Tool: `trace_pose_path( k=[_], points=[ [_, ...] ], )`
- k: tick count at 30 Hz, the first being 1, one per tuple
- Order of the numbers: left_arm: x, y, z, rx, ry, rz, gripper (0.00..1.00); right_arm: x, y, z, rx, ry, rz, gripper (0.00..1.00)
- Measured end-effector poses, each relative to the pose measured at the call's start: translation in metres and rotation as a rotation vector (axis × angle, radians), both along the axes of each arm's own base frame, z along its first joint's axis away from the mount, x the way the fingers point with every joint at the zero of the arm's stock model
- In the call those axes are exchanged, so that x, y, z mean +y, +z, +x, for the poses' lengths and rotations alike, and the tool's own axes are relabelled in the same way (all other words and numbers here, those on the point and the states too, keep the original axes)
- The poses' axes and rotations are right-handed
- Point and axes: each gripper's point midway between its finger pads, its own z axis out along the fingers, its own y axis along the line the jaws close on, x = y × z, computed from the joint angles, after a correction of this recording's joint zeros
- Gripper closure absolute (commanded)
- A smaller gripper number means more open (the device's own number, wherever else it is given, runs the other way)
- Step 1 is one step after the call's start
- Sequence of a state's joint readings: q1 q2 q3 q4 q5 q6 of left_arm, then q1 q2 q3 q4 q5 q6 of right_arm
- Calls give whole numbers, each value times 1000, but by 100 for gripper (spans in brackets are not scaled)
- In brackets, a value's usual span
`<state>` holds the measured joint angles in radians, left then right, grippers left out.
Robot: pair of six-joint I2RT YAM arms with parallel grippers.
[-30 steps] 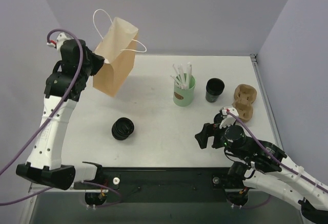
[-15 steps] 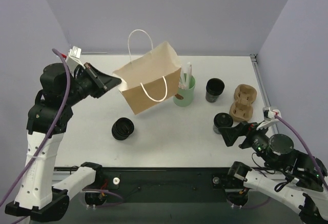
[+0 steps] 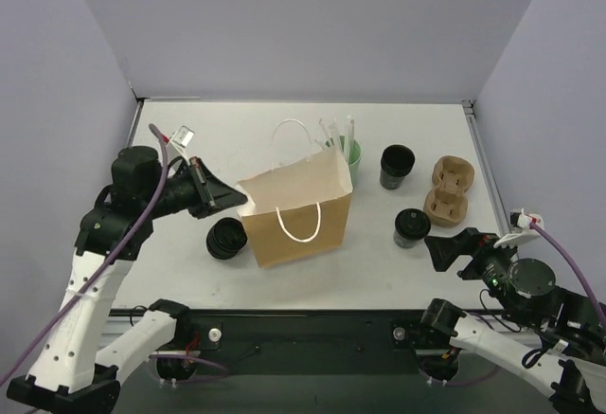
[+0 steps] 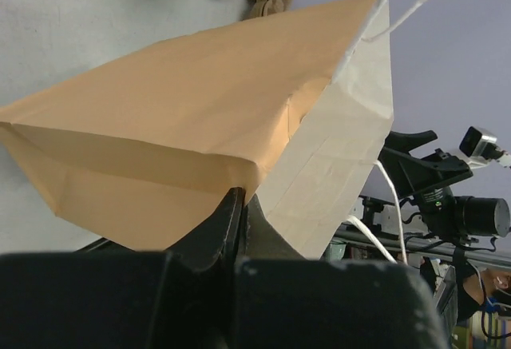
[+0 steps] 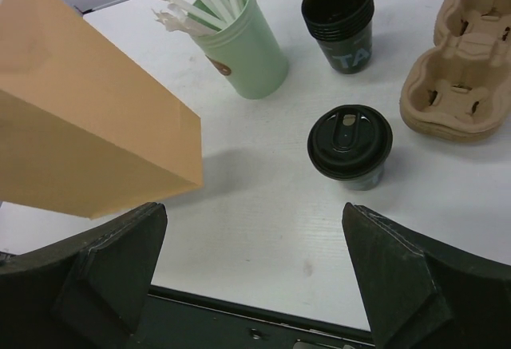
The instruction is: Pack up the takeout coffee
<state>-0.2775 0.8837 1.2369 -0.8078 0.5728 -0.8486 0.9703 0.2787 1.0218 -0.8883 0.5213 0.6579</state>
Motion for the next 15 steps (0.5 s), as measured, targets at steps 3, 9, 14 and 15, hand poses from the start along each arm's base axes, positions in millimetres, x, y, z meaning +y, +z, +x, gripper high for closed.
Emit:
trace_pose_path(
  k=[3, 9, 14, 15],
  points=[
    [-17, -25, 2, 66, -64, 21, 100, -4, -2, 2, 4, -26, -21, 0],
    [-47, -69, 14, 155, -153, 120, 86, -2, -5, 8, 22, -49, -58, 0],
    [-42, -84, 35, 137, -113, 217, 53, 2, -9, 12, 44, -57, -92, 0],
    [-41, -84, 39, 127, -107, 232, 50, 3, -10, 13, 49, -62, -100, 0]
  ],
)
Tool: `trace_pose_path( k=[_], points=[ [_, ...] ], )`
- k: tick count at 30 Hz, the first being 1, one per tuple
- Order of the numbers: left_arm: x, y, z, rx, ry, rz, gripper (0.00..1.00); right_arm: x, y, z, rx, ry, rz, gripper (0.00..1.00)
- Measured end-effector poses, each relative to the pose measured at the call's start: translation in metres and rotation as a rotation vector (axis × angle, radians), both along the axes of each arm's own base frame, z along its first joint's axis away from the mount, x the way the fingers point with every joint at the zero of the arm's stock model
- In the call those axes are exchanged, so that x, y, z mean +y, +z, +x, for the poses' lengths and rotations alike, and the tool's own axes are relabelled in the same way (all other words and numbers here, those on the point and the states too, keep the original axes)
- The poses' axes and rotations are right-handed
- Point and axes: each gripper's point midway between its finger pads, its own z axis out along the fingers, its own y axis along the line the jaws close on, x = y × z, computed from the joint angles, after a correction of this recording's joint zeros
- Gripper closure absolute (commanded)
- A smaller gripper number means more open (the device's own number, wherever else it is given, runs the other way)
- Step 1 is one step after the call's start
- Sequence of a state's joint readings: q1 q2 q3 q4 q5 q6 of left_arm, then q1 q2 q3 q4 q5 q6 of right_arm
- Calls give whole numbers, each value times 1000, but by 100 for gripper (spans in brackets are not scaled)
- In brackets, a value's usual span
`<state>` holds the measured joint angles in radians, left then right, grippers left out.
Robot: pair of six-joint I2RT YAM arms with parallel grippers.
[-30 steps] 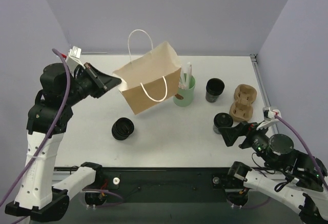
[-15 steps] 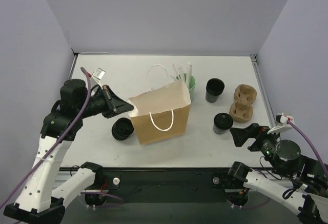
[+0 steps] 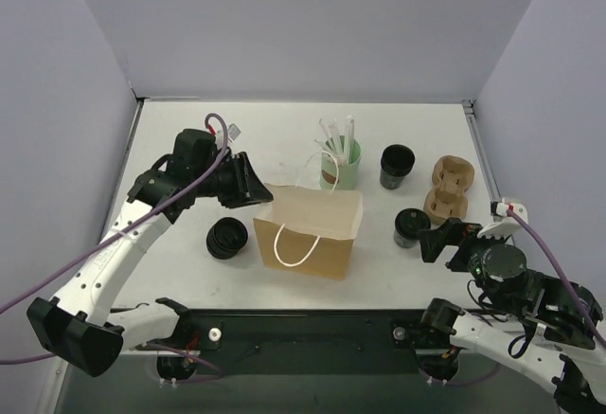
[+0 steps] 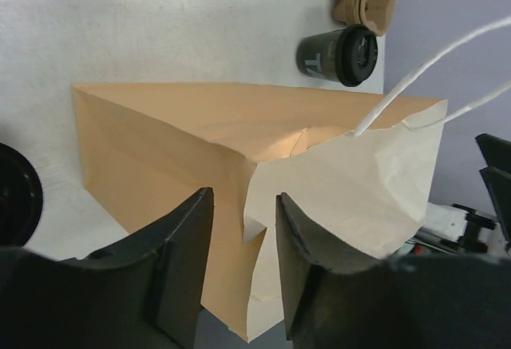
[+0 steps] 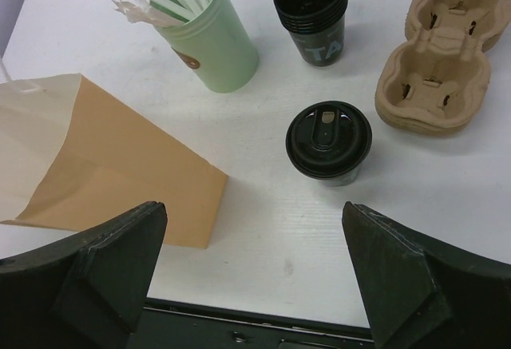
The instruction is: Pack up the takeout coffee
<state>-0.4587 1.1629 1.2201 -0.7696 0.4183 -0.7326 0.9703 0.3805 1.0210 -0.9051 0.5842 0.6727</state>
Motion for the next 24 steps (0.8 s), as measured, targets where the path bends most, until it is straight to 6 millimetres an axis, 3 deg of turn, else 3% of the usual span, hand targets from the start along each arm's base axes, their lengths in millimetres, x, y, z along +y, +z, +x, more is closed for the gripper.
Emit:
trace_pose_path(
  k=[4, 9, 13, 19, 24],
  points=[
    [4, 7, 15, -51, 13, 56, 39, 1, -3, 6, 17, -32, -38, 0],
    [16, 17, 24, -121, 34, 142, 38, -1, -4, 13, 20, -80, -74, 0],
    [23, 22, 18, -170, 22, 186, 38, -6, 7, 21, 5, -132, -131, 1],
    [15, 27, -1, -253, -68, 221, 36, 0, 34, 35, -21, -162, -189, 1],
    [11, 18, -2, -277, -97, 286, 37, 3, 34, 41, -8, -168, -246, 3]
  ],
)
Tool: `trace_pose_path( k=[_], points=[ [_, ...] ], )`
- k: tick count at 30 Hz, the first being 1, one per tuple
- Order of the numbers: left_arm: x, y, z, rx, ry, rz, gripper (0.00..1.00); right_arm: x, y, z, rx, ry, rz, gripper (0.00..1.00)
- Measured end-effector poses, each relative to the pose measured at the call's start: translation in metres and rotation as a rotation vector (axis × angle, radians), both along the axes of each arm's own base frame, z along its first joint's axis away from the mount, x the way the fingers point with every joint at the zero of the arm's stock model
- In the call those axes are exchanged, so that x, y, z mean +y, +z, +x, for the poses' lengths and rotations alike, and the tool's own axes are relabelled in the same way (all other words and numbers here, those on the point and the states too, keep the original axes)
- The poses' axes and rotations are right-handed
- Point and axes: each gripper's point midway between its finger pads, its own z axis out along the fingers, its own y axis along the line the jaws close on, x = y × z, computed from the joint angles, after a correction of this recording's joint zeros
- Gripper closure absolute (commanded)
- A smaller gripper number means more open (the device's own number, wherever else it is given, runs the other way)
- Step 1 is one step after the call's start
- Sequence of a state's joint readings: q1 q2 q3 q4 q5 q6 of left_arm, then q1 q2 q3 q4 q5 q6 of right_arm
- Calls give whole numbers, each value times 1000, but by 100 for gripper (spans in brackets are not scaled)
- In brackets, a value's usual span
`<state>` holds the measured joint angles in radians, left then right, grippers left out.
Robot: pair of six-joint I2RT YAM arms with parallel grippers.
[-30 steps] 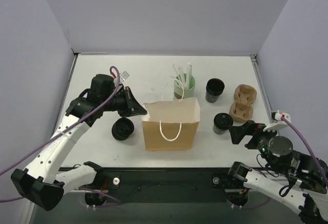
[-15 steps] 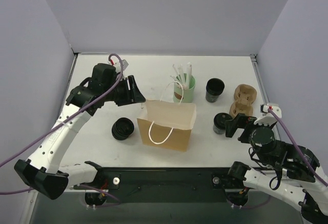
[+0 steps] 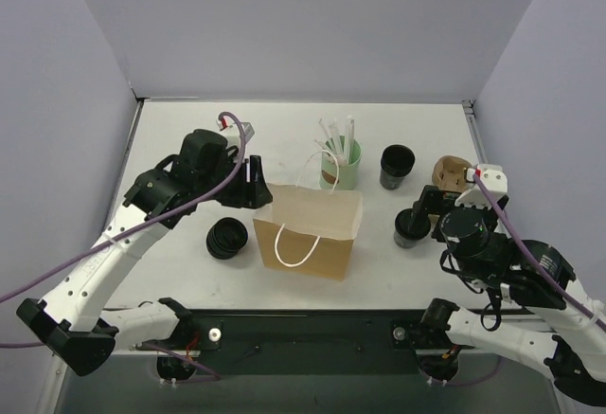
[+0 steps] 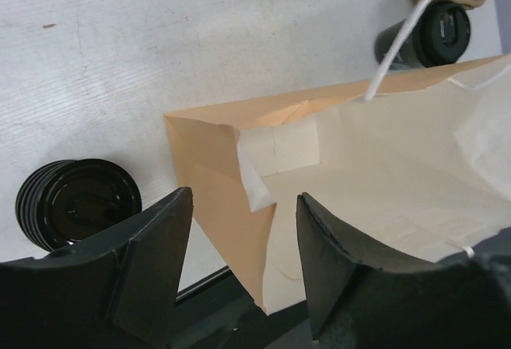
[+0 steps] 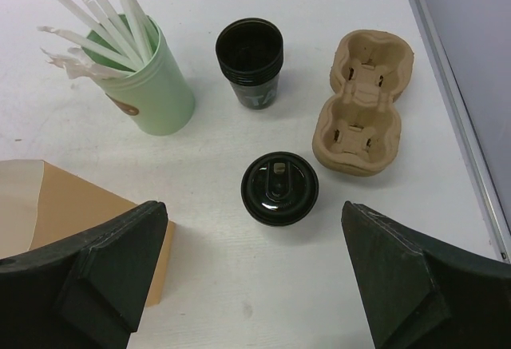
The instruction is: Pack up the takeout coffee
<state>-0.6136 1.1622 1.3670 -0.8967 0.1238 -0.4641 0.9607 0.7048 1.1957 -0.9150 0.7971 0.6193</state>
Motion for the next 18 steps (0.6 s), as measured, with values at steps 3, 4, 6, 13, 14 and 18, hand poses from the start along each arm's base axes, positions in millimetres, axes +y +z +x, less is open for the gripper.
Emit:
trace_pose_path(
  k=[3, 4, 6, 13, 14, 18],
  points=[
    [5, -10, 6, 3, 30, 56, 46, 4, -2, 3, 14, -4, -17, 4],
    [7, -13, 8, 4, 39, 75, 48, 6, -3, 4, 19, -1, -19, 5],
    [11, -16, 10, 2, 55, 100, 54, 13, -5, 6, 31, 20, -11, 6],
    [14, -14, 14, -30, 68, 116, 81, 56, -13, 12, 88, 143, 45, 8],
    [14, -12, 14, -36, 66, 113, 86, 61, -16, 12, 98, 157, 50, 8],
    [11, -8, 13, -49, 56, 95, 93, 82, -23, 14, 128, 213, 80, 9]
  ],
)
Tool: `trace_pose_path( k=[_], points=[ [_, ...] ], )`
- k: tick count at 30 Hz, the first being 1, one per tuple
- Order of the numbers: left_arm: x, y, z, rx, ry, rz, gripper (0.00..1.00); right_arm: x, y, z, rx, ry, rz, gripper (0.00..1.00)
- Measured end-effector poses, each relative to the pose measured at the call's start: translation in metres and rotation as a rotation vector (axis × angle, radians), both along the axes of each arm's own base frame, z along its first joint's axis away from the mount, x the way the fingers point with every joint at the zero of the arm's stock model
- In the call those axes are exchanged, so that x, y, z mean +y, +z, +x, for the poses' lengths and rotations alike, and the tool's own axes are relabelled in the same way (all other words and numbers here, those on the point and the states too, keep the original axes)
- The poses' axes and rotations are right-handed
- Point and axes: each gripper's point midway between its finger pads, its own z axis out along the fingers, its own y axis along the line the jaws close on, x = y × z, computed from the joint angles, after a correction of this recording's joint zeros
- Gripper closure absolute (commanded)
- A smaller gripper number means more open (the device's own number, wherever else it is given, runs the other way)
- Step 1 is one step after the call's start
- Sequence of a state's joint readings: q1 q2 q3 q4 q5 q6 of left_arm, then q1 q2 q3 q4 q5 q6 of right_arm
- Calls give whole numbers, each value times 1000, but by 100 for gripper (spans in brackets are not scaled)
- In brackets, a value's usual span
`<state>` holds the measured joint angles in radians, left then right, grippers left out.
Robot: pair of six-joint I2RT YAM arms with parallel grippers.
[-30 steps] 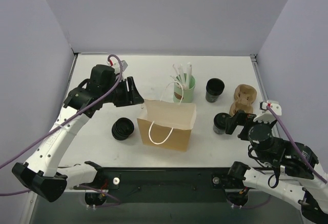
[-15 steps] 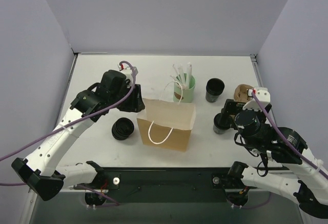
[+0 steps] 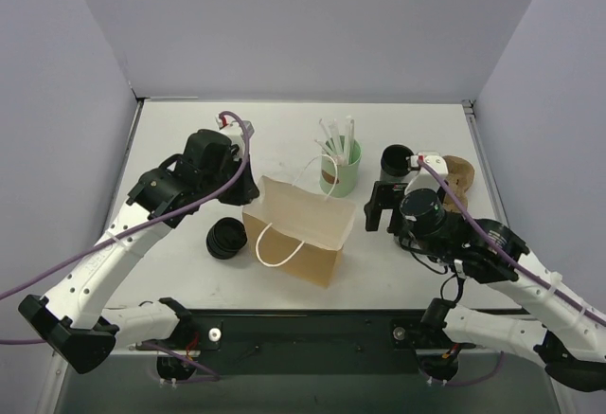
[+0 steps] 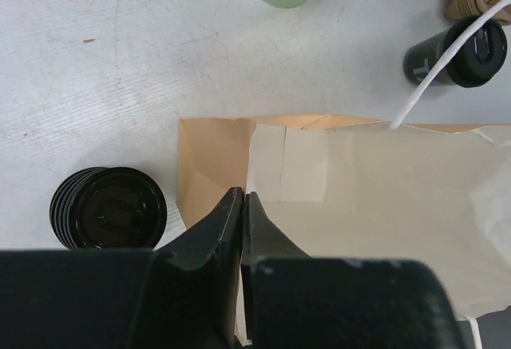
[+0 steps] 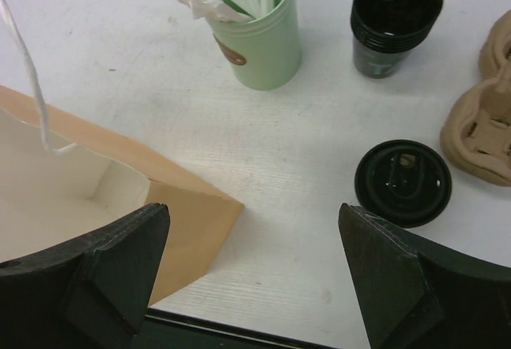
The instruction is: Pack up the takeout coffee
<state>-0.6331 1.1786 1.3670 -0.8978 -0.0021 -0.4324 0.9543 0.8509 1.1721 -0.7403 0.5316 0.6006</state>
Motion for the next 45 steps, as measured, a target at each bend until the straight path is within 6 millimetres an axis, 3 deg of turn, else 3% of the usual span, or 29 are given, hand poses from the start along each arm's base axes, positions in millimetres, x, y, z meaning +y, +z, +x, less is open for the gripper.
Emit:
trace_pose_path(
  k=[4, 6, 11, 12, 13, 16, 21, 29, 34, 40, 45],
  points=[
    [-5, 3, -1, -3, -20, -23, 93, 23, -6, 3, 27, 61, 33, 9],
    [-7, 4, -1, -4, -27, -30, 100, 34, -7, 4, 32, 98, 37, 8],
    [-8, 5, 0, -8, -29, -34, 100, 55, -18, 13, 57, 163, -22, 10],
    [-8, 5, 0, -8, -29, -34, 89, 58, -21, 15, 63, 171, -36, 10],
    [-8, 5, 0, -8, -28, -34, 64, 60, -24, 17, 68, 175, -51, 11],
    [-7, 5, 1, -11, -21, -29, 44, 62, -29, 19, 77, 180, -73, 11],
    [0, 12, 8, -47, 15, -8, 41, 60, -27, 19, 69, 178, -75, 11],
    [9, 31, 17, -105, 44, 34, 43, 55, -16, 19, 40, 167, -53, 12],
    [4, 15, 22, -64, 26, 82, 54, 57, -14, 20, 41, 171, -44, 13],
    [-3, -7, 23, -6, -4, 143, 80, 62, -23, 22, 66, 171, -64, 18],
    [-6, -1, 23, -20, -15, 139, 87, 65, -31, 25, 88, 169, -85, 22]
  ],
)
